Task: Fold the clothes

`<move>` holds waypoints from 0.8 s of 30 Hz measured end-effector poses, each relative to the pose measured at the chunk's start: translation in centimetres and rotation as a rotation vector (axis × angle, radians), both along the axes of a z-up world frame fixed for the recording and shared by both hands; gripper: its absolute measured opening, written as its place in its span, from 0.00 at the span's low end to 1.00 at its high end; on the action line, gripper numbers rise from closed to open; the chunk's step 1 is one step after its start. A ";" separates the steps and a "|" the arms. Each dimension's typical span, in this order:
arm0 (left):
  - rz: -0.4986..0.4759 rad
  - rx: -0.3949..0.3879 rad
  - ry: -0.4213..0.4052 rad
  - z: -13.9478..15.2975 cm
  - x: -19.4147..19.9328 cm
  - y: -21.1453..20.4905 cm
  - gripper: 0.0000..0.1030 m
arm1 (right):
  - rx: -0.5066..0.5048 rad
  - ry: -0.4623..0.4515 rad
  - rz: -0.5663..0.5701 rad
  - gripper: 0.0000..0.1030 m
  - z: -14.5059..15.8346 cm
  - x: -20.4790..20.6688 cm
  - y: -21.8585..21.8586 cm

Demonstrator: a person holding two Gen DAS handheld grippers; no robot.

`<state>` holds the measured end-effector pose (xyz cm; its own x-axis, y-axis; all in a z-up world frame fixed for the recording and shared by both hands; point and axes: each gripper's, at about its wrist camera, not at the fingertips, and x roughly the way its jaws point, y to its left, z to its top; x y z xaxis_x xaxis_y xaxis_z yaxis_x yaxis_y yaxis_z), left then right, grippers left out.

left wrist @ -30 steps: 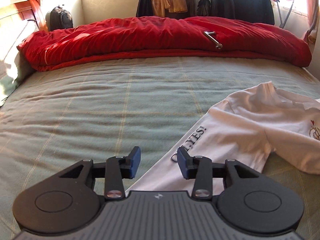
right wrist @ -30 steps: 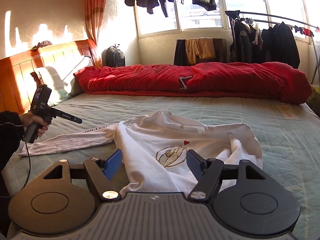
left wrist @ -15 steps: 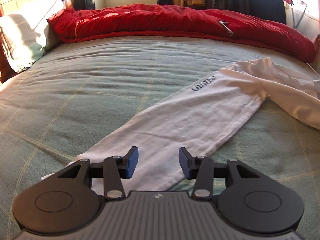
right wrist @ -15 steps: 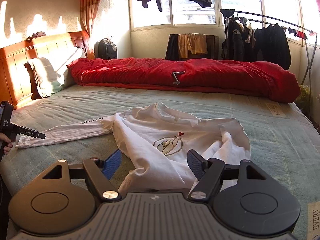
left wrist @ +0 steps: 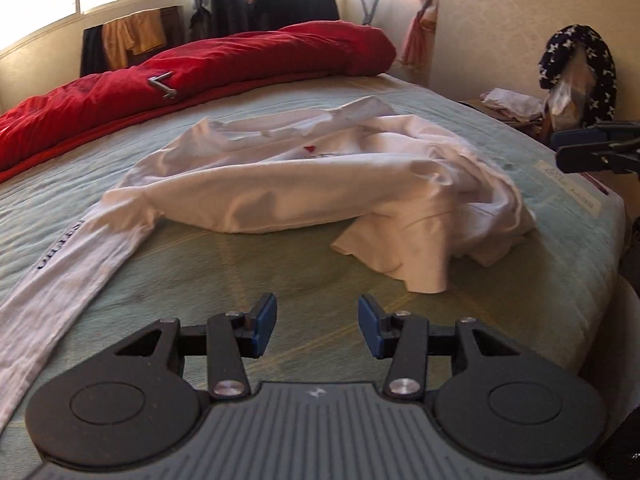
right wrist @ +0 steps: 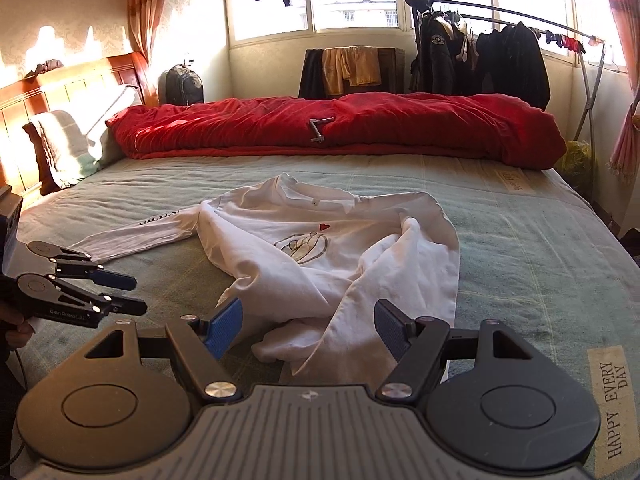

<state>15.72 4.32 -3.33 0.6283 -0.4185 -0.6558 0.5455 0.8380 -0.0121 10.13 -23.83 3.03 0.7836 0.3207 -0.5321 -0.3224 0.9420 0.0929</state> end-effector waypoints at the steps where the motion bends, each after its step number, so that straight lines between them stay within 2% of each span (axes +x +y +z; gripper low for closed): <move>1: -0.029 0.003 -0.012 -0.2 -0.5 -1.3 0.45 | 0.002 -0.001 0.005 0.74 -0.1 -0.1 -0.1; 5: -0.102 0.050 -0.086 -1.1 -2.2 -5.4 0.46 | 0.011 -0.001 0.024 0.74 -0.5 -0.6 -0.5; 12: -0.068 0.175 -0.200 -3.3 -1.9 -8.9 0.44 | 0.015 0.032 0.013 0.74 -2.1 -0.4 -1.5; 14: -0.049 0.214 -0.231 -3.7 -1.7 -9.4 0.39 | 0.016 0.045 0.005 0.74 -2.7 -0.2 -1.9; 18: -0.064 0.263 -0.288 -4.4 -1.9 -10.3 0.38 | 0.018 0.073 -0.012 0.74 -3.8 0.1 -2.5; 19: -0.064 0.273 -0.301 -4.5 -1.9 -10.5 0.35 | 0.019 0.080 -0.017 0.74 -4.1 0.2 -2.7; 20: -0.062 0.281 -0.313 -4.6 -1.9 -10.6 0.25 | 0.019 0.087 -0.021 0.74 -4.4 0.3 -2.9; 21: -0.053 0.277 -0.316 -4.7 -1.8 -10.8 0.11 | 0.020 0.094 -0.025 0.74 -4.7 0.4 -3.0; 24: -0.010 0.226 -0.309 -4.3 -1.5 -10.6 0.04 | 0.021 0.115 -0.038 0.74 -5.6 0.6 -3.5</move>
